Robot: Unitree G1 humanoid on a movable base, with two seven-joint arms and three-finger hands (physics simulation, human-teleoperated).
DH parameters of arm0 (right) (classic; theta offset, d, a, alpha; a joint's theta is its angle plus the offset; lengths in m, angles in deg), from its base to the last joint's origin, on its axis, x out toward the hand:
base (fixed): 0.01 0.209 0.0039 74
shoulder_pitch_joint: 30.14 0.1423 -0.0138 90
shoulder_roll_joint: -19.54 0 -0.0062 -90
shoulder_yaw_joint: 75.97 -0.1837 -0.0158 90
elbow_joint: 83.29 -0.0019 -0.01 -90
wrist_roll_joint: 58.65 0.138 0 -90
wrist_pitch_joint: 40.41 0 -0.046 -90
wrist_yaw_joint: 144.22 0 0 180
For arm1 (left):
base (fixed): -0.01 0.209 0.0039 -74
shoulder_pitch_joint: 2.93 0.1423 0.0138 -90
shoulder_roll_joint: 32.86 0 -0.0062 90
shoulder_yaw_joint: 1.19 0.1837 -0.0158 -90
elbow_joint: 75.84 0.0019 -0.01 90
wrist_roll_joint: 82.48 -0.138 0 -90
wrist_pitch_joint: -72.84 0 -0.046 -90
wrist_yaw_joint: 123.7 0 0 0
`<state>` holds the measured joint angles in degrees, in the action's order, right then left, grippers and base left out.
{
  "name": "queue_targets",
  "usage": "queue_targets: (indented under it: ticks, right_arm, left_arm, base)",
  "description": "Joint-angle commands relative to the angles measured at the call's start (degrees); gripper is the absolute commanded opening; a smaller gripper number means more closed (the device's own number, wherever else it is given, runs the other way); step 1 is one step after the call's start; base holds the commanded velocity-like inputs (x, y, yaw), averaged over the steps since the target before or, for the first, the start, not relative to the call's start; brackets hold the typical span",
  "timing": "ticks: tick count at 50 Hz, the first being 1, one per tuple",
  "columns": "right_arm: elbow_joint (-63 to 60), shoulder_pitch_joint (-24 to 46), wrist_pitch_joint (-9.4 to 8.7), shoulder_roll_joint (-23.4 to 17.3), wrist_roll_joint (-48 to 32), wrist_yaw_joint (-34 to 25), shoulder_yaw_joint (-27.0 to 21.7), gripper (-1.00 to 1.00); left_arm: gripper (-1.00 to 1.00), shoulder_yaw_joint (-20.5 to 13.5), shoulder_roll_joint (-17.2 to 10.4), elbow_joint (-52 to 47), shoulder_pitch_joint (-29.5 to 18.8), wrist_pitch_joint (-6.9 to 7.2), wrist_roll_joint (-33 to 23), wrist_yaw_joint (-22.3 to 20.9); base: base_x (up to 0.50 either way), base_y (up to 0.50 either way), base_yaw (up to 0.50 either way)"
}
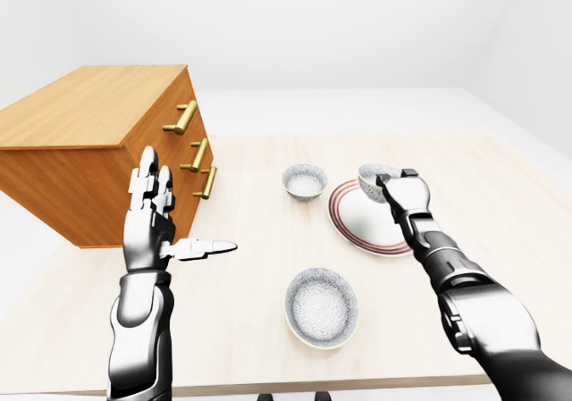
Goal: Put the bowl in the middle on the plate.
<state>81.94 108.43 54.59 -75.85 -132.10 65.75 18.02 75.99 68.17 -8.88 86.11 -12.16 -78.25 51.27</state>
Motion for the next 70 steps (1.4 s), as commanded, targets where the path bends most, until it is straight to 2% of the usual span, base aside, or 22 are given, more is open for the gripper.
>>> queue_targets:
  ticks: [1, 17, 31, 70]
  right_arm:
    - [0.2, 0.6, 0.0, -1.3, 4.5, 0.0, -1.5, -1.0]
    - [0.7, -0.6, 0.0, -0.1, 5.5, 0.0, -1.1, -1.0]
    - [1.4, -1.0, 0.0, 0.9, 3.2, 0.0, -0.2, -1.0]
    - [1.9, -1.4, 0.0, 0.8, 1.7, 0.0, -0.4, -1.0]
  left_arm:
    - [1.0, 0.0, 0.0, 0.2, 0.1, 0.0, 0.0, 0.0]
    - [1.0, 0.3, 0.2, 0.4, 0.4, 0.0, -0.3, -0.1]
    - [1.0, 0.2, 0.2, 0.2, 0.5, 0.0, -0.3, -0.1]
    - [1.0, 0.2, 0.2, 0.6, 0.5, 0.0, -0.2, -0.2]
  base:
    - [0.0, 0.0, 0.0]
    - [0.0, 0.0, 0.0]
    - [0.0, 0.0, 0.0]
    - [0.0, 0.0, 0.0]
